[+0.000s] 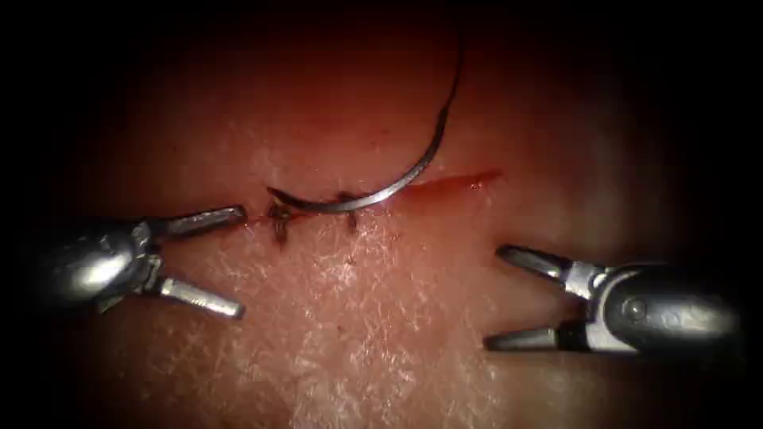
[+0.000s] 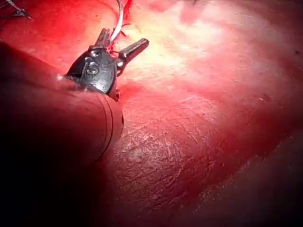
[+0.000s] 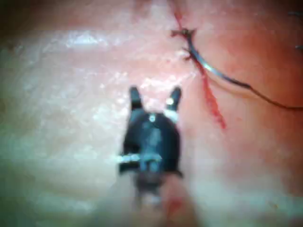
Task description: Wound Closure
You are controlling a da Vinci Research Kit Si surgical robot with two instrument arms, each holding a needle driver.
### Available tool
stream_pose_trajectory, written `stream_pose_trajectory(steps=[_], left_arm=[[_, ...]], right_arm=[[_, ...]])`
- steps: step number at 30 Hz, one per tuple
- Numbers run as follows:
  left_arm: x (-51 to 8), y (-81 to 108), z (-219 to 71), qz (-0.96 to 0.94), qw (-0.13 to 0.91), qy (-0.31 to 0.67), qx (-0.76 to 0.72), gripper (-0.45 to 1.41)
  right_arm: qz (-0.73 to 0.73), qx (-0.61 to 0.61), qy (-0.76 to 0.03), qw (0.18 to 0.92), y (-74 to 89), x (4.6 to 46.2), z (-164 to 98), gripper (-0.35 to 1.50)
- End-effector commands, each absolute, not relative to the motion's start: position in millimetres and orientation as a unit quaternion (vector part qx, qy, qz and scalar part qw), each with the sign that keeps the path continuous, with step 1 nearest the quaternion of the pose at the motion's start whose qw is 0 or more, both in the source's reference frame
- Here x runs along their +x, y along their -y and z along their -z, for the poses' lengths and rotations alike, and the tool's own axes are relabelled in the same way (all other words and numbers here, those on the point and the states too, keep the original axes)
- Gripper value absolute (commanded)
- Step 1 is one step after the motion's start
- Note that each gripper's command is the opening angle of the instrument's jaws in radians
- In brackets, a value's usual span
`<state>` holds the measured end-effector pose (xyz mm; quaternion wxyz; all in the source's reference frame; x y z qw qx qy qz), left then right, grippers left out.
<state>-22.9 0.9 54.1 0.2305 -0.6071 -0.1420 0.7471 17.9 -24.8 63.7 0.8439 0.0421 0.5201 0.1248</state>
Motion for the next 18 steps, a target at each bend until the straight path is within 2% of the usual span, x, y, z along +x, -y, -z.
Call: stream_pose_trajectory(steps=[1,9,18], left_arm=[[-23.4,-0.6,-54.8,-0.747,0.231,0.143,-0.607,0.69],[-23.4,-0.3,-55.2,-0.748,0.230,0.140,-0.607,0.74],[-24.3,-1.0,-55.6,-0.748,0.255,0.134,-0.598,0.73]], right_arm=[[-0.124,0.044,-0.521,0.844,25.3,18.5,-64.2,1.23],[-0.128,0.032,-0.518,0.846,25.3,18.7,-64.1,1.33],[-0.133,0.026,-0.522,0.842,25.9,18.9,-63.4,1.35]])
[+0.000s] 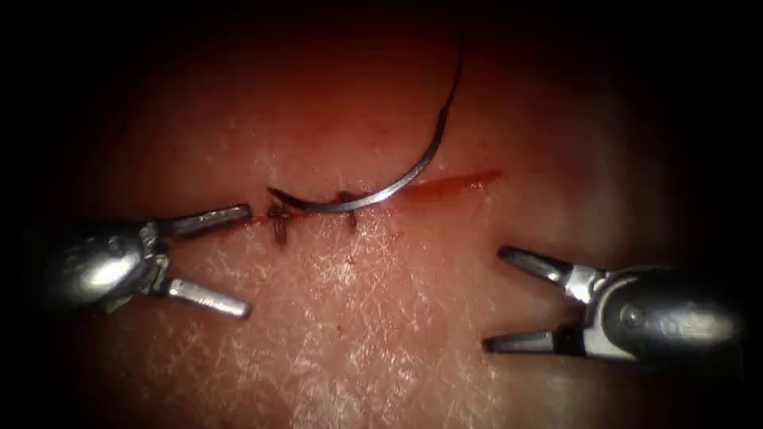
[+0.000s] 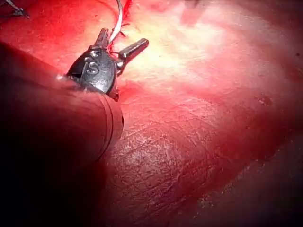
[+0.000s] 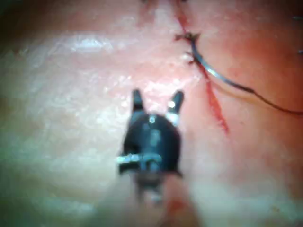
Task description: Wound Closure
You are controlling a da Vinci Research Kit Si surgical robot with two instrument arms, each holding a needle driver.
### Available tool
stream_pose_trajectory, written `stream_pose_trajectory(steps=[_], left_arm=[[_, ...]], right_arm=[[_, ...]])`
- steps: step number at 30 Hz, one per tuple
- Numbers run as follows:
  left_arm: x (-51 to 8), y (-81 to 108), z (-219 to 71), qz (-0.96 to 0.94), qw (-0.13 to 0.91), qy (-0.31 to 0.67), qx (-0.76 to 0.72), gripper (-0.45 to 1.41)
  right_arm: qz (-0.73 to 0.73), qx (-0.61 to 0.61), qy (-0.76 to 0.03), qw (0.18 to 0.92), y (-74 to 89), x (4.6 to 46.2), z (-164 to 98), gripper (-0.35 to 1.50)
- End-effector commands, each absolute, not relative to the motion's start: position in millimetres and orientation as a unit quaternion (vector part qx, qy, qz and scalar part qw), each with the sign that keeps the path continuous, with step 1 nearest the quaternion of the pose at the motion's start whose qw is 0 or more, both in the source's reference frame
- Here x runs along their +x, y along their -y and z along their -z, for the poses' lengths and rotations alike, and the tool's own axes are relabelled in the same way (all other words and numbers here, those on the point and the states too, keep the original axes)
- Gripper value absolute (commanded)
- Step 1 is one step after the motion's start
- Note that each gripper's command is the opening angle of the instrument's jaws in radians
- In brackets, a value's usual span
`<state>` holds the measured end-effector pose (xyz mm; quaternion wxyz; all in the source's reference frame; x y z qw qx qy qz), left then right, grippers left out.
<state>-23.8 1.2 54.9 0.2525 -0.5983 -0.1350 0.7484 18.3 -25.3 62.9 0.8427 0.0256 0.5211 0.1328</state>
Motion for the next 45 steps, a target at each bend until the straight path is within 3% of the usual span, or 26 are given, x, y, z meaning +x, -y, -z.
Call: stream_pose_trajectory(steps=[1,14,30,35,37,39,43,45], left_arm=[[-24.8,-1.5,-55.9,-0.750,0.263,0.126,-0.593,0.73],[-28.4,-3.1,-58.4,-0.791,0.262,0.129,-0.538,0.73],[-27.4,-3.6,-62.4,-0.844,0.240,0.114,-0.465,0.69],[-27.6,-3.4,-62.3,-0.847,0.234,0.110,-0.465,0.46],[-27.7,-3.2,-62.0,-0.847,0.229,0.110,-0.467,0.21],[-27.7,-3.1,-62.0,-0.848,0.226,0.109,-0.467,0.12],[-27.8,-2.7,-61.6,-0.849,0.217,0.108,-0.469,-0.37],[-27.9,-2.5,-61.4,-0.849,0.215,0.108,-0.470,-0.45]], right_arm=[[-0.134,0.025,-0.521,0.842,25.8,19.0,-63.5,1.35],[-0.133,0.025,-0.521,0.842,25.9,18.8,-63.8,1.35],[-0.129,0.028,-0.525,0.840,26.4,19.5,-63.8,1.35],[-0.129,0.028,-0.525,0.841,26.5,19.7,-63.8,1.35],[-0.129,0.027,-0.525,0.841,26.6,19.7,-63.9,1.35],[-0.129,0.027,-0.525,0.841,26.6,19.7,-63.9,1.35],[-0.130,0.026,-0.526,0.840,26.6,19.8,-63.9,1.33],[-0.130,0.026,-0.526,0.840,26.6,19.7,-64.0,1.33]])
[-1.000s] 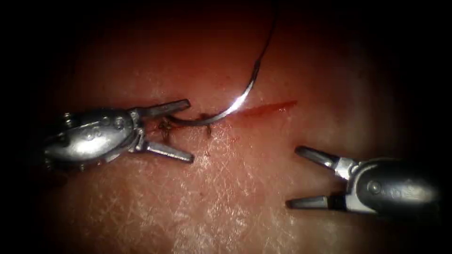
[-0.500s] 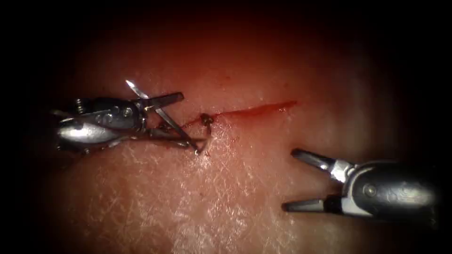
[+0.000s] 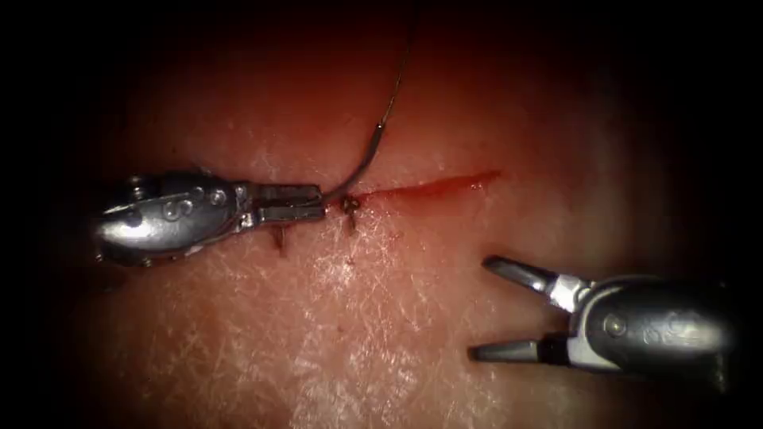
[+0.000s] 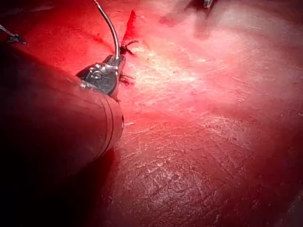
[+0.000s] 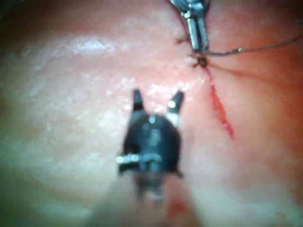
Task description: Wound Closure
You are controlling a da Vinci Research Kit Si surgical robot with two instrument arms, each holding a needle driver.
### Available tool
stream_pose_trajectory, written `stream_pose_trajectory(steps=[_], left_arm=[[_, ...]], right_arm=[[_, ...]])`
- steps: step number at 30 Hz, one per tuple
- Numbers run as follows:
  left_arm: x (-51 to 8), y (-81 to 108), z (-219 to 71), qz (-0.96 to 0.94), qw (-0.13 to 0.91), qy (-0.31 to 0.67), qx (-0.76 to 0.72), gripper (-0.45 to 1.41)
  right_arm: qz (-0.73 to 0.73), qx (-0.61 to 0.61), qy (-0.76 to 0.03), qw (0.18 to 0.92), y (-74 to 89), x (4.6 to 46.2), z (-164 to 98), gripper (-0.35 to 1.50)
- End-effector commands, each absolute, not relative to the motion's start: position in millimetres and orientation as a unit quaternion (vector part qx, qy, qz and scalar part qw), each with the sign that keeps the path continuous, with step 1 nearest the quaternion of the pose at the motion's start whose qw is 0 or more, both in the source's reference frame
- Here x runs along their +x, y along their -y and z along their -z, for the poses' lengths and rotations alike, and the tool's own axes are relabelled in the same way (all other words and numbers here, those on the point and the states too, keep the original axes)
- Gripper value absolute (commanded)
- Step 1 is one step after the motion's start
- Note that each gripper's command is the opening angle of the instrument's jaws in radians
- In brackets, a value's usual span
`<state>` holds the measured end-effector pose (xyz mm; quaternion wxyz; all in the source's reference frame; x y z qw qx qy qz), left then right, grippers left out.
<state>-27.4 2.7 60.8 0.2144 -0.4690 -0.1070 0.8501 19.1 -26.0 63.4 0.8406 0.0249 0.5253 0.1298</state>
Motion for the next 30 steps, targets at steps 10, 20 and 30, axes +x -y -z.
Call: stream_pose_trajectory(steps=[10,20,30], left_arm=[[-27.4,-2.7,-59.2,-0.848,0.218,0.117,-0.469,-0.45],[-27.7,-3.2,-56.5,-0.839,0.221,0.112,-0.484,-0.45],[-27.8,-2.2,-54.0,-0.841,0.196,0.086,-0.497,-0.45]], right_arm=[[-0.181,0.041,-0.538,0.822,26.4,20.6,-63.2,1.28],[-0.301,0.086,-0.553,0.772,24.7,23.0,-60.5,1.28],[-0.419,0.186,-0.560,0.690,24.0,22.8,-62.5,1.20]])
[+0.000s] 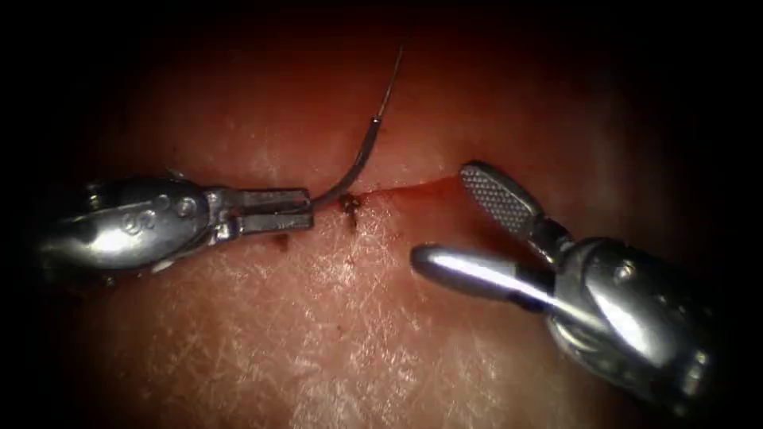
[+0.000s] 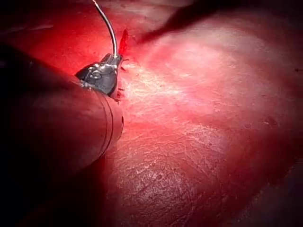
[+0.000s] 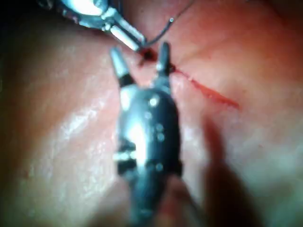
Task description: Wound Closure
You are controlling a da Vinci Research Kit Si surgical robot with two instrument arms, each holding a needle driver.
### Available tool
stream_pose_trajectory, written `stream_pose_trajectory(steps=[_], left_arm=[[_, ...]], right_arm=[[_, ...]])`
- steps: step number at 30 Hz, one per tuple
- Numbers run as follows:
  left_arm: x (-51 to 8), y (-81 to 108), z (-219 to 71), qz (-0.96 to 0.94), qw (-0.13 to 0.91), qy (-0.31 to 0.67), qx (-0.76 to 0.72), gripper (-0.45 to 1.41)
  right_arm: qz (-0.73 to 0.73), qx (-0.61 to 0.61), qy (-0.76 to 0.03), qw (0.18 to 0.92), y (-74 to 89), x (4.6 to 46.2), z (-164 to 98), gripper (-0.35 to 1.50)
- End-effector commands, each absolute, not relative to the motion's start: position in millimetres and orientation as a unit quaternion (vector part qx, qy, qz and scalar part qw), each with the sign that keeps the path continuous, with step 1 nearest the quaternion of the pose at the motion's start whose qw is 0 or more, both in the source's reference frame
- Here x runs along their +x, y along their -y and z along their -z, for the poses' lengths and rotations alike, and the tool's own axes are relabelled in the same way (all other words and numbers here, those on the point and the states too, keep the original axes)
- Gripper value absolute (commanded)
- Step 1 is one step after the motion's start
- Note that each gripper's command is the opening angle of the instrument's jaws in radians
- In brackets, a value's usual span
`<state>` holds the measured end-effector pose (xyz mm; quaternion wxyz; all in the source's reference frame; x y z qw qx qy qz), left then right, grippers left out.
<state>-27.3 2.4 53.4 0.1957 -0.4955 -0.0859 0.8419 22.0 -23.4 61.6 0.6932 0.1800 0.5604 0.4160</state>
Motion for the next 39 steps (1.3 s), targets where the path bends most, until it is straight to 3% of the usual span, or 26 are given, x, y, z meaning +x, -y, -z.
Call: stream_pose_trajectory(steps=[1,22,24,25,26,27,28,32,34,35,36,39], left_arm=[[-28.0,-1.9,-53.2,-0.841,0.191,0.078,-0.501,-0.45],[-28.6,-1.2,-51.4,-0.841,0.176,0.058,-0.509,-0.45],[-28.7,-1.1,-51.4,-0.840,0.176,0.059,-0.509,-0.45],[-28.7,-1.1,-51.3,-0.841,0.173,0.057,-0.509,-0.45],[-28.7,-1.1,-51.3,-0.841,0.173,0.057,-0.509,-0.45],[-28.7,-1.1,-51.3,-0.841,0.173,0.058,-0.510,-0.45],[-28.7,-1.0,-51.3,-0.841,0.173,0.058,-0.510,-0.45],[-28.7,-0.9,-51.2,-0.841,0.173,0.058,-0.510,-0.45],[-28.8,-1.0,-51.1,-0.840,0.173,0.060,-0.511,-0.15],[-28.8,-1.0,-51.1,-0.840,0.173,0.060,-0.511,-0.15],[-29.0,-1.2,-51.0,-0.833,0.183,0.077,-0.516,0.29],[-29.0,-1.3,-50.7,-0.826,0.181,0.096,-0.525,0.37]], right_arm=[[-0.422,0.196,-0.561,0.685,23.9,22.9,-63.2,1.20],[-0.416,0.235,-0.568,0.670,20.9,28.3,-66.3,1.16],[-0.411,0.241,-0.570,0.669,20.8,28.7,-66.4,1.01],[-0.407,0.245,-0.571,0.669,20.7,29.0,-66.5,0.41],[-0.407,0.245,-0.571,0.669,20.7,29.0,-66.5,0.41],[-0.412,0.239,-0.569,0.670,20.6,29.0,-66.6,-0.05],[-0.417,0.234,-0.567,0.671,20.4,28.9,-66.6,-0.35],[-0.419,0.222,-0.561,0.679,20.0,28.3,-66.6,-0.35],[-0.393,0.204,-0.564,0.697,19.8,27.6,-66.7,-0.35],[-0.393,0.204,-0.564,0.697,19.8,27.6,-66.7,-0.35],[-0.376,0.192,-0.567,0.707,19.7,27.1,-66.8,-0.35],[-0.351,0.181,-0.567,0.723,19.5,26.5,-66.9,-0.35]])
